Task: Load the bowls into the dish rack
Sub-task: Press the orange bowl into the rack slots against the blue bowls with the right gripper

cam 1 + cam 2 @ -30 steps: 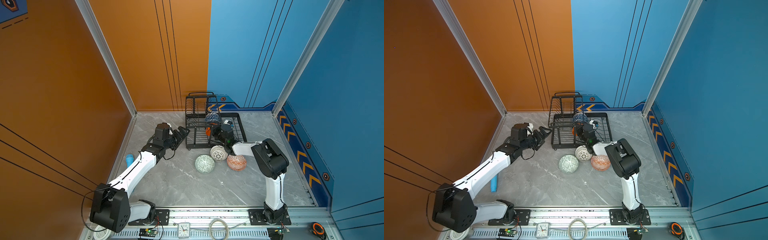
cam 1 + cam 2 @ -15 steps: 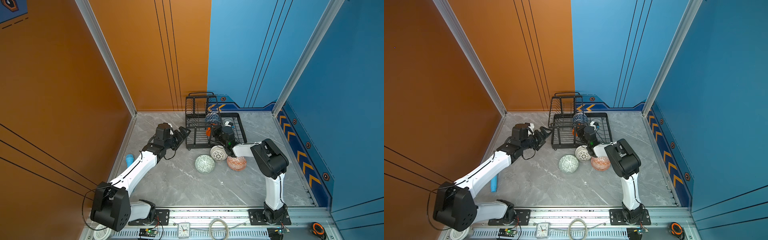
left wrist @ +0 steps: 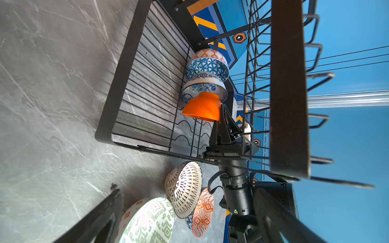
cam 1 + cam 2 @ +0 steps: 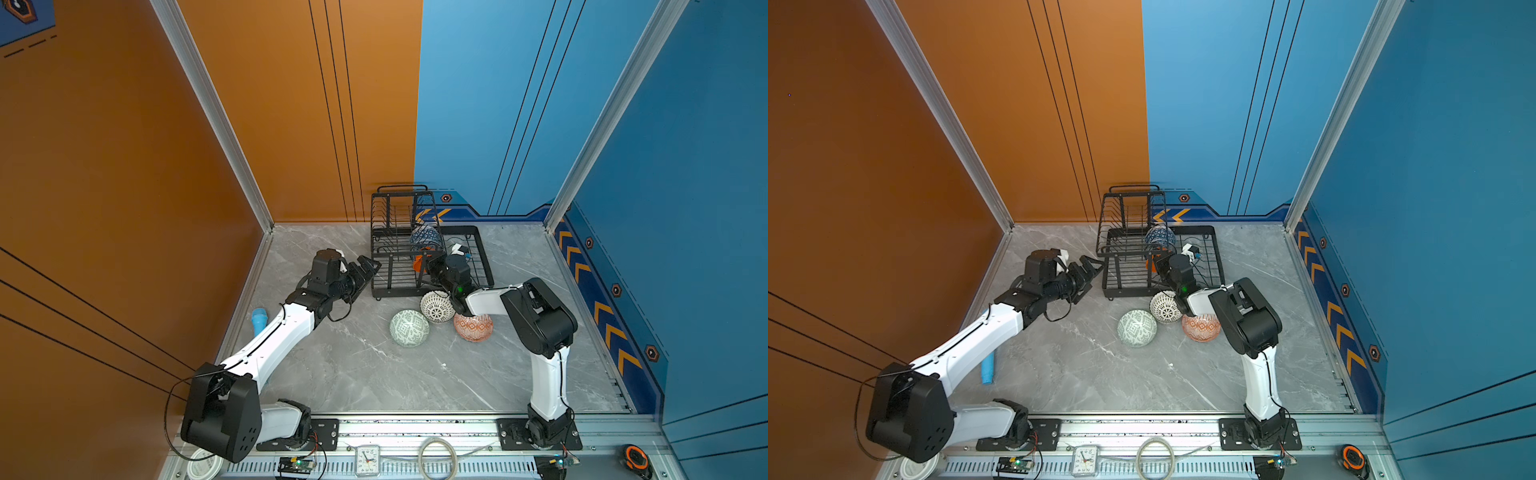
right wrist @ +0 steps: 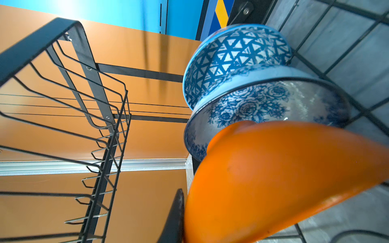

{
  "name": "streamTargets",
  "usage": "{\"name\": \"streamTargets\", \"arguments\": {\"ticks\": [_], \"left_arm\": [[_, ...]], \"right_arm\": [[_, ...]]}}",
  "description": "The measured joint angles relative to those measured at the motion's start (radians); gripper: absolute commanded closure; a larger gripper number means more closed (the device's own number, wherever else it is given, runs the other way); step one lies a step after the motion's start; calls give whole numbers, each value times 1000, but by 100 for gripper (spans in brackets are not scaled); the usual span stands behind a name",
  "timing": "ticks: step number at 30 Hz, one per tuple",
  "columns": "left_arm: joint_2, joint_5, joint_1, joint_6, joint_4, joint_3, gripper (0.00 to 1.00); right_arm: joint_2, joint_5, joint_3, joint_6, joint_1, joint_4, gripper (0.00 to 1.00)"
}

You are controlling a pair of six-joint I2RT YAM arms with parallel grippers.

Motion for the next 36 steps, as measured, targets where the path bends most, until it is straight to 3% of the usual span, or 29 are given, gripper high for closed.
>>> {"name": "streamTargets", "arguments": {"ticks": [22, 36], "left_arm": [[-14, 4, 0, 0, 7, -13, 2], [-16, 4, 0, 0, 8, -13, 2]], "right_arm": [[-43, -9, 129, 56, 6, -396, 100], [-48, -11, 155, 79, 7, -461, 100]]}}
